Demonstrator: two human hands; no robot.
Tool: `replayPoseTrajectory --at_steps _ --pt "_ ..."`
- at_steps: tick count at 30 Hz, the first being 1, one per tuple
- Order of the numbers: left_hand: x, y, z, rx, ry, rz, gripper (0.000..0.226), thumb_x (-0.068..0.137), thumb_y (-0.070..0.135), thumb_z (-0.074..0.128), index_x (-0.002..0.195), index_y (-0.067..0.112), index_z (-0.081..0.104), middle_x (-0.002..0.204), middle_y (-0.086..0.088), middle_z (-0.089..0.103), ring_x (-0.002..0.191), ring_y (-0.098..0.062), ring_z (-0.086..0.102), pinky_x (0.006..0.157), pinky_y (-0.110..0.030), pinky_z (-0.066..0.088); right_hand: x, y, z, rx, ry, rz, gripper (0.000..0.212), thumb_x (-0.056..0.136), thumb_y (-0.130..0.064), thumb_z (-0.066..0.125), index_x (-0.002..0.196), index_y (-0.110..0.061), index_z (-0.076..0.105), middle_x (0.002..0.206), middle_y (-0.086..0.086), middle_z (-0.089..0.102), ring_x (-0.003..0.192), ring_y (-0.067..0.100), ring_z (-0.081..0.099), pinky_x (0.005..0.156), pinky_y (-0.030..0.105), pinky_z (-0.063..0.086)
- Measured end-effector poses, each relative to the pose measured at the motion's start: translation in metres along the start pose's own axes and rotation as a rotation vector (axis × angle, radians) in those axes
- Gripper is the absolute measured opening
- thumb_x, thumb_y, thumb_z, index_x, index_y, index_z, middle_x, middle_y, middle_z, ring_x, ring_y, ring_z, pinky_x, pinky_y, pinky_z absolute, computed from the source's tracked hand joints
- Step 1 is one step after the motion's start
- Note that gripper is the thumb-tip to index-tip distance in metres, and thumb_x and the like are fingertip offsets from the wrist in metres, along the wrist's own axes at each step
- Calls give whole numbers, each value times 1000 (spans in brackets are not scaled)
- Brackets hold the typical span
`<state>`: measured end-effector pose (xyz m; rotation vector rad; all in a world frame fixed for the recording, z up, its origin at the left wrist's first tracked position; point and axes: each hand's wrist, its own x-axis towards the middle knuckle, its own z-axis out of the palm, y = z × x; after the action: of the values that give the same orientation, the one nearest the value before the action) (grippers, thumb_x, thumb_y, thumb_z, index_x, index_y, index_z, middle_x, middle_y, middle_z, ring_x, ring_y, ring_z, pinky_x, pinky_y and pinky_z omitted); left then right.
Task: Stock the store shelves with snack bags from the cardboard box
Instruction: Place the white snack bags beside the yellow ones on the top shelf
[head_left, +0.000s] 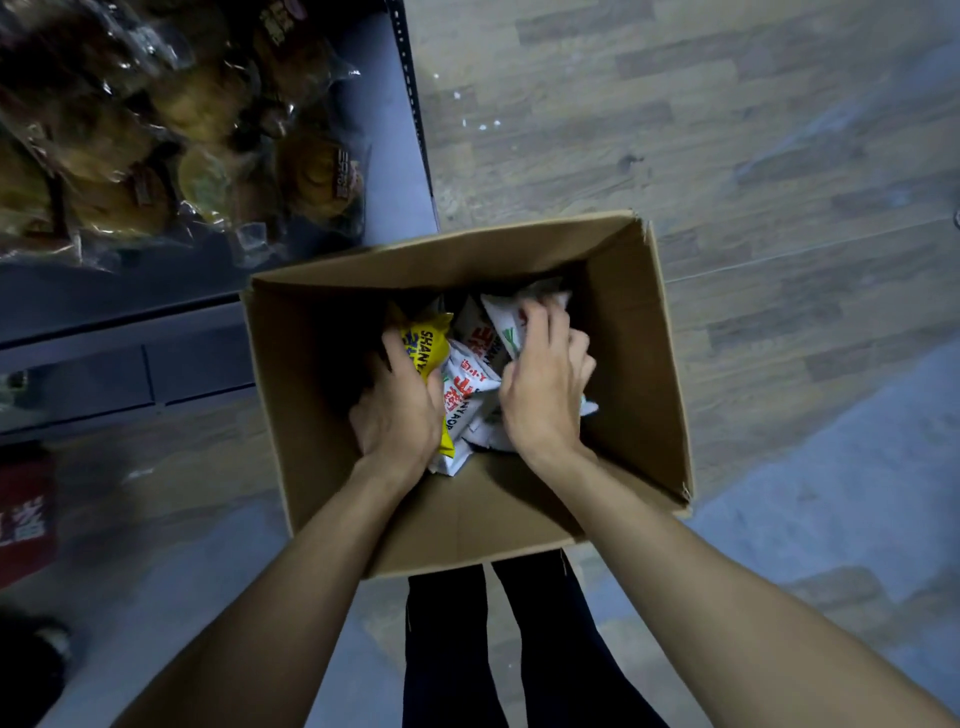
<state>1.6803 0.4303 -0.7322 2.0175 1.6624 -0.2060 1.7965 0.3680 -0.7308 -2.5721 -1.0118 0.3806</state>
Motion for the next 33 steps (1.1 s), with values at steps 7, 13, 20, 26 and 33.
replayPoseTrajectory --at_steps 7,13,20,26,33 --pt "16 6 39 -10 -85 -70 83 86 53 56 146 7 22 135 -23 34 117 -41 44 89 -48 43 19 43 31 -209 -512 69 68 100 -51 35 156 -32 4 161 14 2 143 37 17 111 46 27" --pt "28 -2 26 0 -323 -68 91 84 47 62 151 16 9 149 -20 20 135 -40 27 108 -48 29 26 39 24 -338 -502 2 74 97 -30 48 156 -26 4 153 21 17 133 41 30 103 45 37" --pt "-24 -4 -31 3 -219 -1 75 82 45 67 141 21 28 124 -13 56 112 -37 56 86 -43 47 -2 14 -27 -206 -305 -59 66 90 -16 56 149 -27 30 133 14 41 110 37 45 85 46 45" --pt "-71 0 -114 -74 -10 51 67 77 52 64 134 30 36 111 -6 64 99 -35 62 70 -37 45 -28 -30 -102 -52 -262 -71 62 91 -23 57 148 -26 34 135 9 45 110 36 46 83 45 46" --pt "-133 -39 -238 -87 197 137 69 82 63 56 140 33 34 120 -1 64 105 -31 62 77 -37 48 -93 -125 -186 105 -106 -124 63 88 -27 60 146 -32 35 124 5 51 108 31 52 83 40 47"
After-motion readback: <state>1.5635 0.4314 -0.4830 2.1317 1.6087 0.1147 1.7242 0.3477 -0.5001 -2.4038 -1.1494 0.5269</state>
